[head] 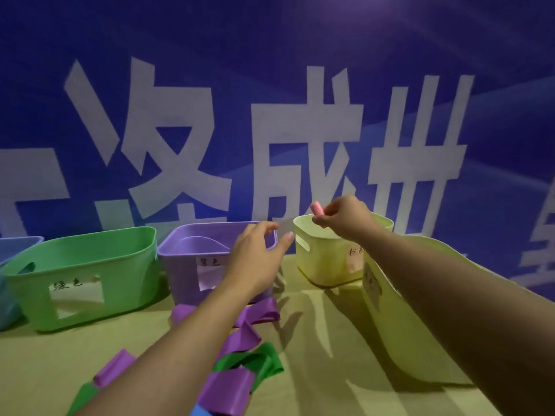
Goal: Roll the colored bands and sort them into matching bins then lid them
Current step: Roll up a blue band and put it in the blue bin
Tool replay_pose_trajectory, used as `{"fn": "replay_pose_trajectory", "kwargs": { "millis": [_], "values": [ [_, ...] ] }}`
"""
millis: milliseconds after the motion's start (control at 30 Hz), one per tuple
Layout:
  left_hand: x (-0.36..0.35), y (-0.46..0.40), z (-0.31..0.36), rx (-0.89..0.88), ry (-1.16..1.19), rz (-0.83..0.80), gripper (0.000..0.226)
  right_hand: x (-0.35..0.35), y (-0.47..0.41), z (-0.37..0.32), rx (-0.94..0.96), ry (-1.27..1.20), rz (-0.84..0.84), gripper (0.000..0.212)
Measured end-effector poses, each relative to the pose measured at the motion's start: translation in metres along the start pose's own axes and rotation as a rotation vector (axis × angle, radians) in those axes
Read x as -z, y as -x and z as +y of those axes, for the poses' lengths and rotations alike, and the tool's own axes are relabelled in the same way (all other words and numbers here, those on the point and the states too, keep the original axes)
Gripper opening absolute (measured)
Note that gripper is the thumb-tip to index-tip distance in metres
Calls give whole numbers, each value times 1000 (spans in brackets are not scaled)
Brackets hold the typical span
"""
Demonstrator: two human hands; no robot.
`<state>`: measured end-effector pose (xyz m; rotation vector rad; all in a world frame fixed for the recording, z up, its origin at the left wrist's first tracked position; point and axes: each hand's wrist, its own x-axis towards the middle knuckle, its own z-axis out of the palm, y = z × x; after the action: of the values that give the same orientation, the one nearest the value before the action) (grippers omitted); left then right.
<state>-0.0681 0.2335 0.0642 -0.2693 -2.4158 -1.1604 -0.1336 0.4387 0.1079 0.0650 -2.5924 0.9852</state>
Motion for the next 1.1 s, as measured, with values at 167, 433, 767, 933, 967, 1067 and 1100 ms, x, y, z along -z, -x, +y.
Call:
{"fn": "replay_pose_trajectory", "kwargs": {
  "millis": [167, 433, 767, 933, 967, 1067, 1100],
  "values": [
    [-2, 0, -8, -53, -196, -23, 54, -2, -24, 24, -42, 175, -22, 41],
    [2, 2, -21, -4, -179, -20, 54, -9, -24, 31, -36, 280, -106, 52],
    [31, 27, -23, 15, -159, 0, 50, -2, 12, 8, 28, 184, -79, 38],
    [53, 48, -40, 38, -135, 3, 44, -15, 54, -17, 121, 123, -99, 36],
    [58, 53, -45, 45, -141, 3, 43, -19, 63, -23, 137, 110, -114, 35],
    [73, 71, -62, 69, -168, 4, 42, -36, 91, -39, 195, 96, -178, 32],
    [77, 77, -68, 85, -173, -9, 41, -43, 101, -44, 215, 91, -207, 31]
  ]
}}
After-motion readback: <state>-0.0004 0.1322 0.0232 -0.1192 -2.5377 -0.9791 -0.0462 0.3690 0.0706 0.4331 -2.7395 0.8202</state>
